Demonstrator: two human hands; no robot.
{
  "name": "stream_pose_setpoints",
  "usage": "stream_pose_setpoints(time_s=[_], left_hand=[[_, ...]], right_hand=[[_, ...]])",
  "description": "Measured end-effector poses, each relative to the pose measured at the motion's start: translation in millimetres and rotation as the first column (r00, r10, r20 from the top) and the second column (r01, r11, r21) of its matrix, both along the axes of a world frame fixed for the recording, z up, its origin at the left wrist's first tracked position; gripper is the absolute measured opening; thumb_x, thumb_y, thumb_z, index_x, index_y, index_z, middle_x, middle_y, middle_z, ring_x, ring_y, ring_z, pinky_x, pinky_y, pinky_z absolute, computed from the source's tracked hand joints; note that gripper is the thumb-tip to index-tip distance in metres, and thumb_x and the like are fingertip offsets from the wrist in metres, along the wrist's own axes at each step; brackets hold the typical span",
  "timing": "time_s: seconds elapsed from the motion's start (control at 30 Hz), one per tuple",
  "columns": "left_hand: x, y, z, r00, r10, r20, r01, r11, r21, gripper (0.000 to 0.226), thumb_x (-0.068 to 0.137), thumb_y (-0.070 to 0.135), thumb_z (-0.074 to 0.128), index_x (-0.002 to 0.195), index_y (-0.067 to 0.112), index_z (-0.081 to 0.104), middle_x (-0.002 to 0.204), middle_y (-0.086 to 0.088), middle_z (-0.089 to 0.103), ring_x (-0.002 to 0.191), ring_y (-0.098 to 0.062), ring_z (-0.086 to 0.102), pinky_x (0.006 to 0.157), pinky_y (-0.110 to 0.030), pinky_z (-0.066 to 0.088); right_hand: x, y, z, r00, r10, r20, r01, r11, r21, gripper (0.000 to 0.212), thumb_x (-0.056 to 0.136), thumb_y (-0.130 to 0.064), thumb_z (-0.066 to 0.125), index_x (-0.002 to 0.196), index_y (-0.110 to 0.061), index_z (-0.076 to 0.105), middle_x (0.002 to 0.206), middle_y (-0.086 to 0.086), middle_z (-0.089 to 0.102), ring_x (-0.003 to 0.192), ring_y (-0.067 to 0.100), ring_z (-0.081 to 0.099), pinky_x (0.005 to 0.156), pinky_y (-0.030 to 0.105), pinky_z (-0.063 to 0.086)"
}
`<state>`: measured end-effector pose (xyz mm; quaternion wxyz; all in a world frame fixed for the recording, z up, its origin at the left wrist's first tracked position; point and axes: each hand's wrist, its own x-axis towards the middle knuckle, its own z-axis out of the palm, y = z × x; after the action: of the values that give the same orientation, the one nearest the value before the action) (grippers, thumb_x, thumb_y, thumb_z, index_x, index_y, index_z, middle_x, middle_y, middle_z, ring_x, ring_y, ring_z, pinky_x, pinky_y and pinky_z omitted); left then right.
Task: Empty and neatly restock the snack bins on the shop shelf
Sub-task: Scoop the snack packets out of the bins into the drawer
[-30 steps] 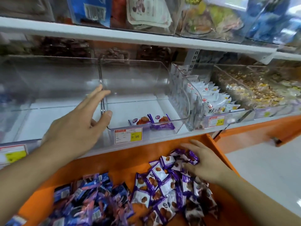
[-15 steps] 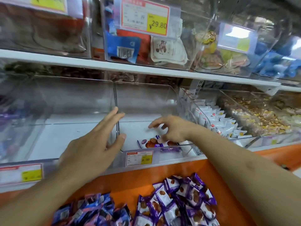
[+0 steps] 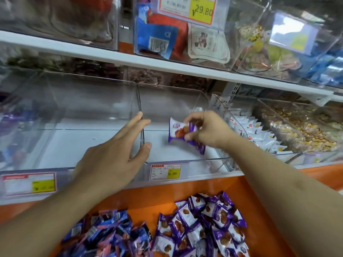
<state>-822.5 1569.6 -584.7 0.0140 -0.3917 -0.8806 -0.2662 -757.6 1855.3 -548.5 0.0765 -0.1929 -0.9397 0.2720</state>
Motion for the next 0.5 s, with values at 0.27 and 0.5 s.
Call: stream_pose_setpoints(time_s=[0.27,0.5], left_hand=[[2,-1,4,1.0,0.001,0.003,-0.001,1.0,0.0,0.057,0.101,0.07,0.031,0.154,0.06,0.012,0.161,0.045,-0.01,0.08,0.005,0.065,0.077,-0.044,0.06],[2,0,3,1.0,-0.003,0.013,0.003,1.0,0.017,0.051,0.102,0.065,0.037,0.149,0.062,0.018,0.159,0.049,-0.002,0.087,-0.008,0.068,0.085,-0.052,0.056]], right_hand=[[102,-45,73,0.916,0.103,-0.388,-0.187,0.965,-0.184,0.037,0.076,0.003,0.087,0.108,-0.008,0.072,0.104,0.009,0.077,0.097,0.027,0.073,0.089,0.044,0.058],[203,-28,-81,0.99,-0.143,0.002,0.13,0.898,-0.419,0.042,0.071,-0.012,0.096,0.098,-0.038,0.076,0.088,0.0,0.064,0.074,0.001,0.057,0.072,0.016,0.043]])
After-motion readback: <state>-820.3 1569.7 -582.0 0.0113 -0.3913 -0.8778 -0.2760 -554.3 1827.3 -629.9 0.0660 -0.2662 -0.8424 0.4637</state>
